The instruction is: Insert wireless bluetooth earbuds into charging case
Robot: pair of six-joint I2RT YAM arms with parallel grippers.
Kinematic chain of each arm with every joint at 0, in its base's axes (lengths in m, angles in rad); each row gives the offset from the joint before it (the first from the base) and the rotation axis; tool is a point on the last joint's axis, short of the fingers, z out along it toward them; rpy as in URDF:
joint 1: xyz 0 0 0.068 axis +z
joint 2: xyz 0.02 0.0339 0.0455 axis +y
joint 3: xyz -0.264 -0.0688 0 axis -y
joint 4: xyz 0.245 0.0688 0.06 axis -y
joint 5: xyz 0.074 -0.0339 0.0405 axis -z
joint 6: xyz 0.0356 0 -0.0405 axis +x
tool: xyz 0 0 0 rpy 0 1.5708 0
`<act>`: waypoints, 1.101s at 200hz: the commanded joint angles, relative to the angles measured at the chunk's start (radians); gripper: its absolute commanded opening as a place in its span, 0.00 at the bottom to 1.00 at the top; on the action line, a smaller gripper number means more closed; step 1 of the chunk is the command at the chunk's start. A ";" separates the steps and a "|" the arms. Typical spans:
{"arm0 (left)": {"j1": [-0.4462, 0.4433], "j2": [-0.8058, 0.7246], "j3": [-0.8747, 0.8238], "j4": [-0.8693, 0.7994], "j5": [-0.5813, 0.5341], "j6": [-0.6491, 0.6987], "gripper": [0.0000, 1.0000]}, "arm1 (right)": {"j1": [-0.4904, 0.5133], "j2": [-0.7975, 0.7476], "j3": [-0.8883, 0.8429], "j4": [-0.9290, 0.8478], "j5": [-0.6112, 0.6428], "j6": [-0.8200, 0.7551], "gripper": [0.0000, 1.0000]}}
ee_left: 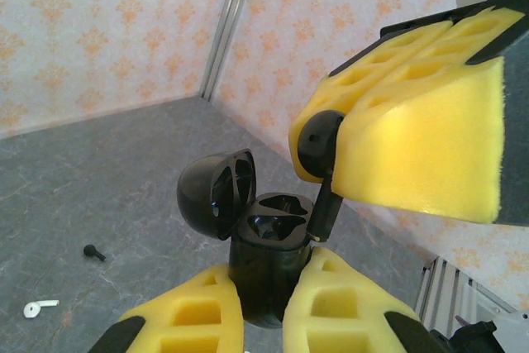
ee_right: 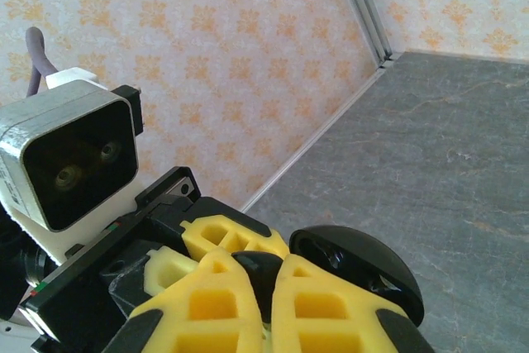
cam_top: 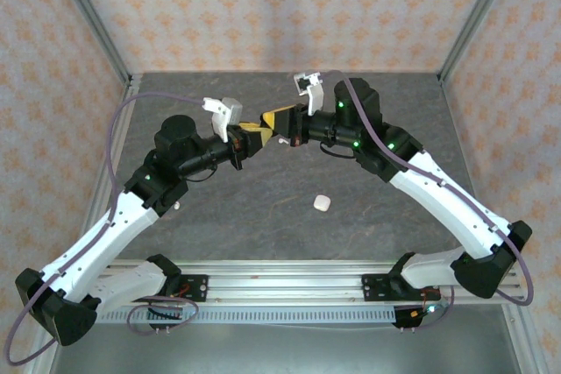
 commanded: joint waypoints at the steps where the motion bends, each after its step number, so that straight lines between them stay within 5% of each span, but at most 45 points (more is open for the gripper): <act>1: -0.007 -0.009 0.031 0.052 0.024 -0.004 0.00 | 0.005 0.012 0.029 -0.045 0.024 -0.017 0.07; 220: -0.008 -0.034 0.022 0.041 0.020 0.001 0.00 | 0.005 0.033 0.105 -0.193 0.010 -0.028 0.06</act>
